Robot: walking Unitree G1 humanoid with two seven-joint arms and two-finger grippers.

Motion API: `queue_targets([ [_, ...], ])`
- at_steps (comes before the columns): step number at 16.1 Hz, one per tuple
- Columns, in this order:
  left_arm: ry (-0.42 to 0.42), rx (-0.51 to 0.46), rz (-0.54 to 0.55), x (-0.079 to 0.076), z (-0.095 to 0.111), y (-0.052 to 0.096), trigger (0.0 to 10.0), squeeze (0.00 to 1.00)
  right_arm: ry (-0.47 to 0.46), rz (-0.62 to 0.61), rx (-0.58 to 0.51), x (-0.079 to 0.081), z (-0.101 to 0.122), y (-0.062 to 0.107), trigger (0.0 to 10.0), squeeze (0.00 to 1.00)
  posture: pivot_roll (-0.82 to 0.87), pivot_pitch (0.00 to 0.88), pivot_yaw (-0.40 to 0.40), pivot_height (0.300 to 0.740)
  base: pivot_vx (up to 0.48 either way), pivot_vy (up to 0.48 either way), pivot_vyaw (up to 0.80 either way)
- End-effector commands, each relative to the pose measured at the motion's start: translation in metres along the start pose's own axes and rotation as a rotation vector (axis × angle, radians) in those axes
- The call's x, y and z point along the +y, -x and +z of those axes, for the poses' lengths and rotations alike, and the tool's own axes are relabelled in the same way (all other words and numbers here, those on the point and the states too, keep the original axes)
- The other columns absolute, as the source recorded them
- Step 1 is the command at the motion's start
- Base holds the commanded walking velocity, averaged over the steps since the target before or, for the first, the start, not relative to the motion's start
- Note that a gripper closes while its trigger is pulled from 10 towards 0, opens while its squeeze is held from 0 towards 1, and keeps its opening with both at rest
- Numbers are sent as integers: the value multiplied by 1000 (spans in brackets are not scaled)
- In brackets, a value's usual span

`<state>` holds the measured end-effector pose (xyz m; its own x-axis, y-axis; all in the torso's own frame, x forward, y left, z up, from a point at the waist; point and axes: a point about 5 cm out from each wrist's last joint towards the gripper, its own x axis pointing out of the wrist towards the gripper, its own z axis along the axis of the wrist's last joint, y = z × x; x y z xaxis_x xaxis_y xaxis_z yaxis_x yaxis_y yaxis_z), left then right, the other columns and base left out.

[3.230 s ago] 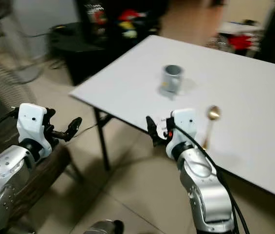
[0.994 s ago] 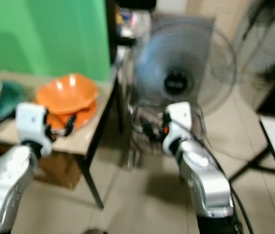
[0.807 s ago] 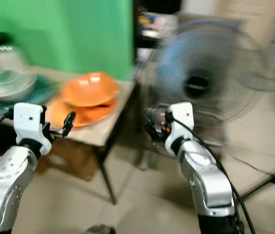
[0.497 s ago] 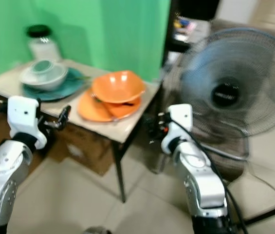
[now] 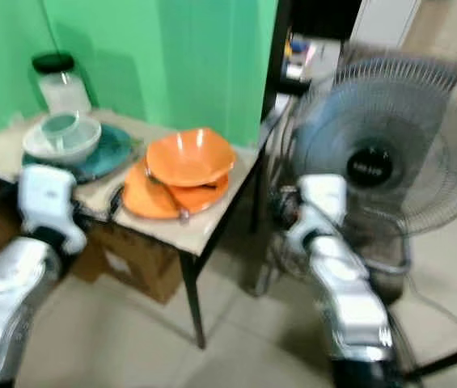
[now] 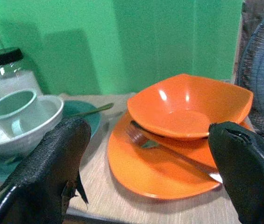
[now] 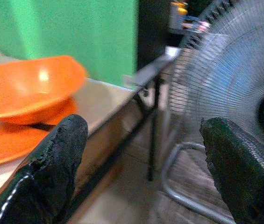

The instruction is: Setting the table

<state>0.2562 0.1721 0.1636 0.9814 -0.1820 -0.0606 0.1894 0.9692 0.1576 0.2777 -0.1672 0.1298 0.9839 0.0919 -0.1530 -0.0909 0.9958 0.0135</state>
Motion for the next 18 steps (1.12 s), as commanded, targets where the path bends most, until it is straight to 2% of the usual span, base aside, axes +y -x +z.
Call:
queue_targets([
  [1, -16, -13, 12, 6, 4, 2, 10000, 0, -16, 73, -36, 16, 7, -3, 10000, 0, 197, 0, 3, 740, 382, 0, 613],
  [6, -34, -5, -18, 2, 3, 5, 10000, 0, -33, 106, -45, 23, 11, -6, 10000, 0, 207, 0, -4, 740, 374, 0, 800],
  [8, -53, 1, -38, 1, 2, 6, 10000, 0, -100, 66, -51, 19, 13, -10, 10000, 0, 216, 0, -6, 740, 332, 0, 0],
  [10, -63, 4, -79, -1, 2, 8, 10000, 0, -106, 37, -54, 14, 19, -13, 10000, 0, 217, 0, -5, 740, 0, 0, 0],
  [11, -63, -3, -164, -5, 4, 9, 10000, 0, -132, -16, -39, 4, 26, -17, 10000, 0, 215, 0, -6, 740, 0, 0, 0],
  [12, -58, -4, -193, -7, 4, 9, 10000, 0, -148, -24, -33, 1, 28, -18, 10000, 0, 215, 0, -6, 740, 0, 0, 0],
  [14, -40, -16, -356, -20, 7, 10, 10000, 0, -166, -66, 14, -14, 36, -23, 10000, 0, 215, 0, -7, 740, 0, 0, 0],
  [16, -25, -5, -437, -25, 6, 11, 10000, 0, -180, -107, 43, -27, 43, -27, 10000, 0, 212, 0, -3, 740, 0, 0, 0],
  [18, -14, 13, -500, -29, 6, 12, 10000, 0, -193, -207, 167, -48, 38, -28, 10000, 0, 210, 0, -3, 740, 0, 0, 0],
])
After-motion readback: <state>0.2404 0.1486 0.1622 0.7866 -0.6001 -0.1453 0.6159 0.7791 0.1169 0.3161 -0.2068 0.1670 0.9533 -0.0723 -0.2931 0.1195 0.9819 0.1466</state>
